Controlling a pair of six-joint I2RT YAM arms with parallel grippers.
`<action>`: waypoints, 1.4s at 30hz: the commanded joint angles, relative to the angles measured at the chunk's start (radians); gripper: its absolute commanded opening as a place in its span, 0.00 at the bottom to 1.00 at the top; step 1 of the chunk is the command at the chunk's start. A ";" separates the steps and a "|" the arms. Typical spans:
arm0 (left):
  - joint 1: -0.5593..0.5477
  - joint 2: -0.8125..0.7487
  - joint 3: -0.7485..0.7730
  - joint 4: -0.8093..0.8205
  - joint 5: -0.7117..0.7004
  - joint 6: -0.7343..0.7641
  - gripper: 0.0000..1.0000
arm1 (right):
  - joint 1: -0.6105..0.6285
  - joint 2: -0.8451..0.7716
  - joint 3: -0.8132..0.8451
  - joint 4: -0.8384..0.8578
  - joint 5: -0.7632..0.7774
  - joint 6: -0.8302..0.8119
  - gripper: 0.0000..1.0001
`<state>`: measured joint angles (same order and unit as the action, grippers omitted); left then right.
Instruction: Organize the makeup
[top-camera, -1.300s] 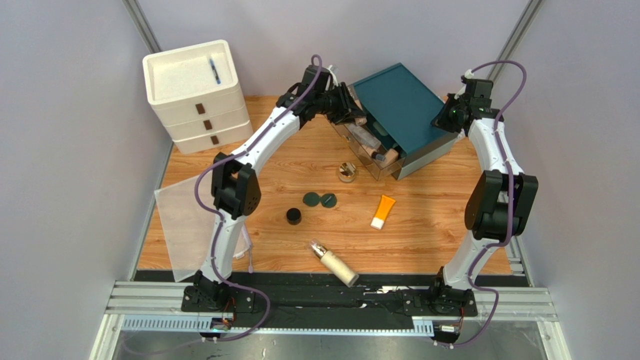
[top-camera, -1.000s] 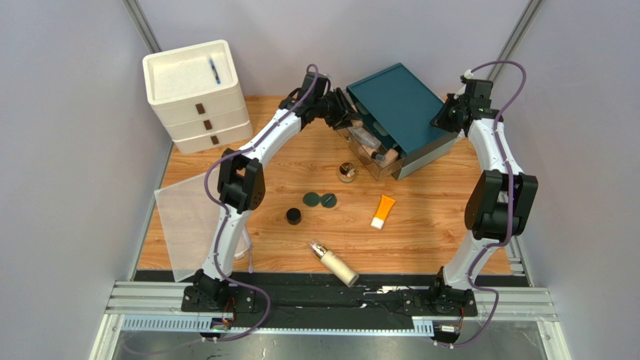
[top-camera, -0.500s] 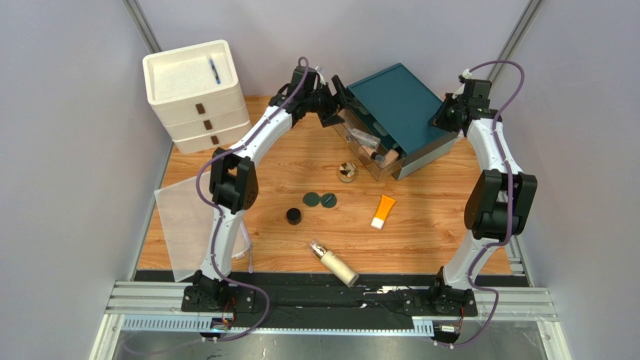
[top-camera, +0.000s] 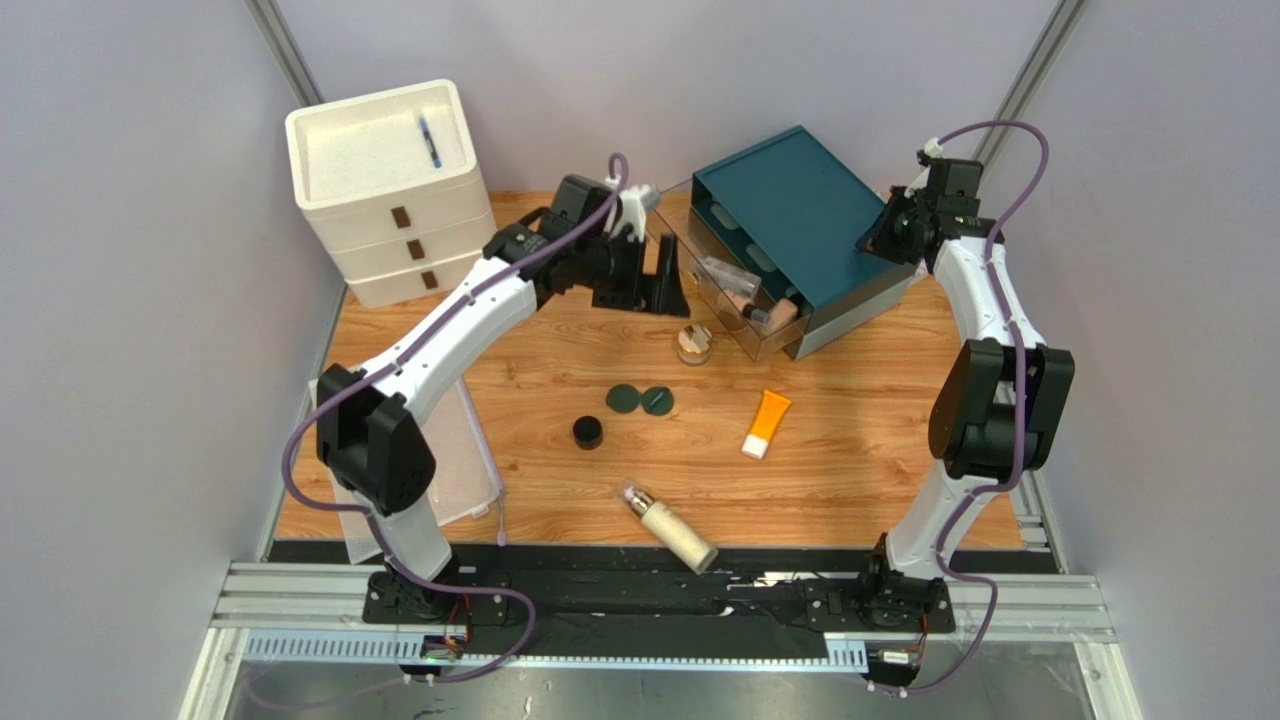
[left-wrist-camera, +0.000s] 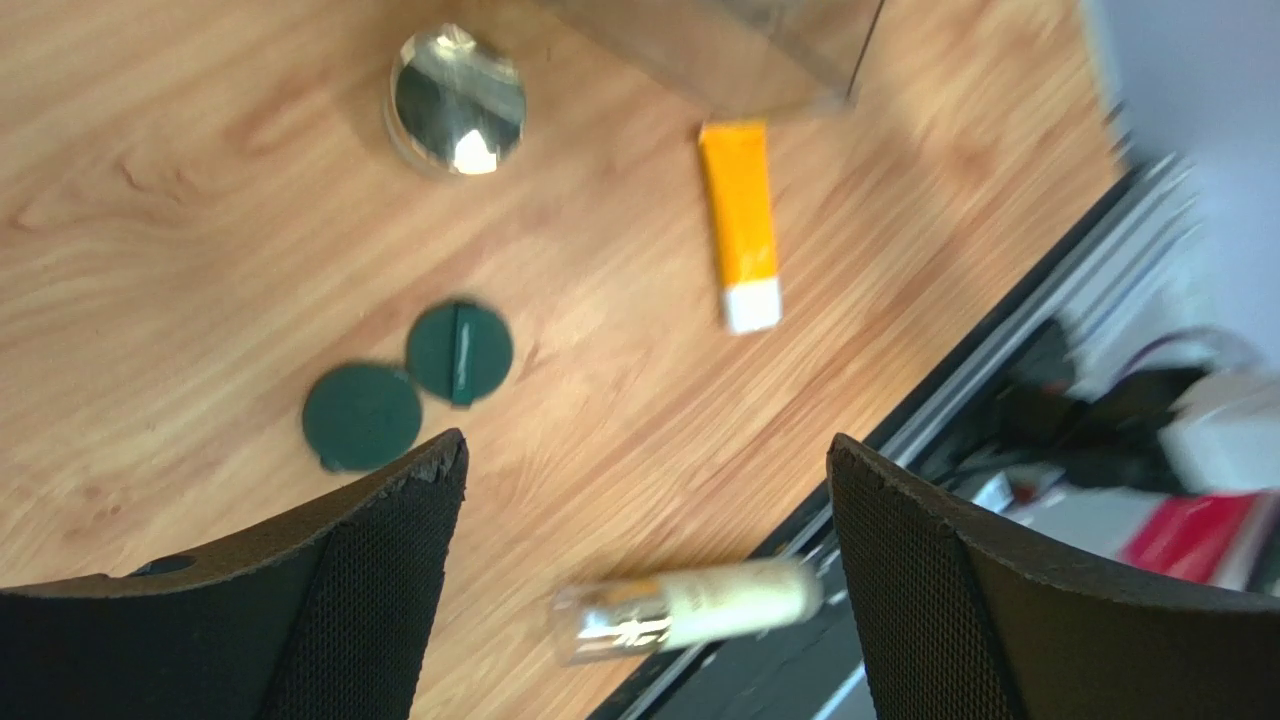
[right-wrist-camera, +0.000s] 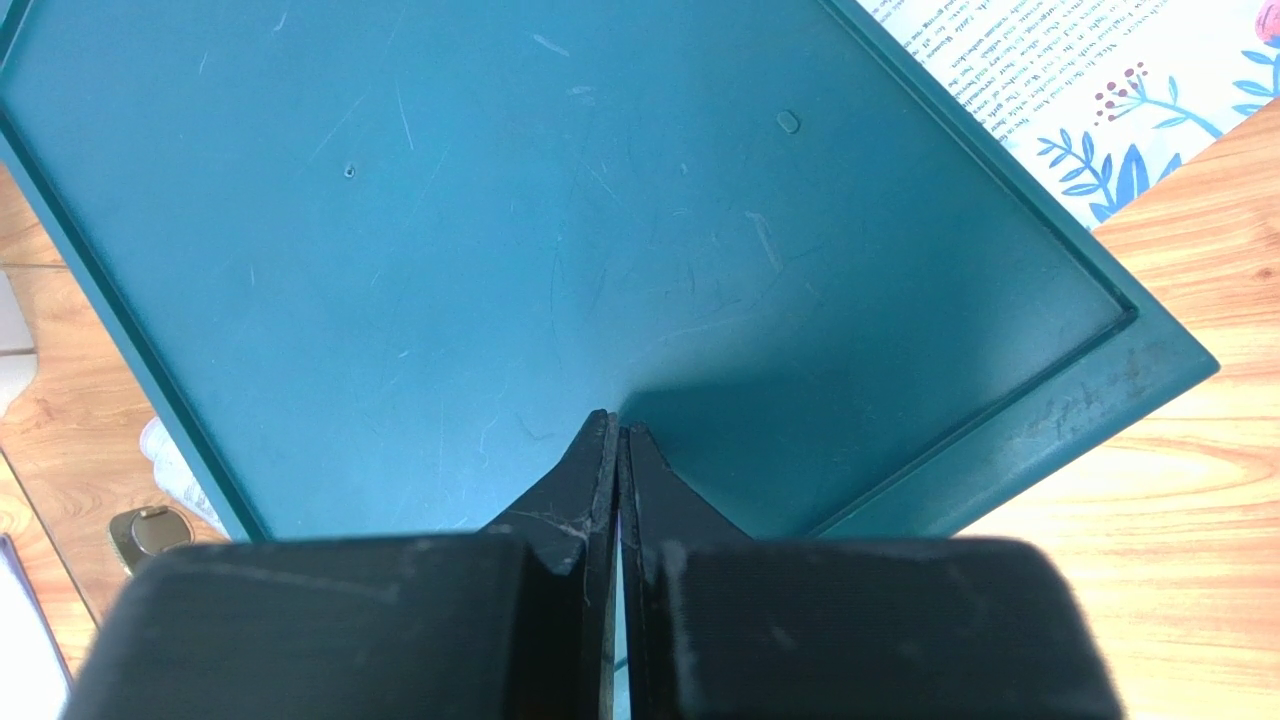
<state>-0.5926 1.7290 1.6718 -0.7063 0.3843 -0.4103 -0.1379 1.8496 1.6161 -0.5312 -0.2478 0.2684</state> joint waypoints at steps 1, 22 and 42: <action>-0.106 -0.072 -0.139 -0.145 -0.133 0.290 0.93 | 0.032 0.076 -0.078 -0.188 -0.004 -0.026 0.03; -0.567 -0.062 -0.472 0.008 -0.229 0.875 0.92 | 0.035 0.046 -0.136 -0.173 0.001 -0.029 0.03; -0.621 0.138 -0.503 0.007 -0.268 0.909 0.46 | 0.043 0.051 -0.156 -0.161 0.001 -0.024 0.03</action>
<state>-1.2091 1.8187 1.1610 -0.7315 0.1207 0.4988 -0.1276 1.8191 1.5444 -0.4507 -0.2493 0.2642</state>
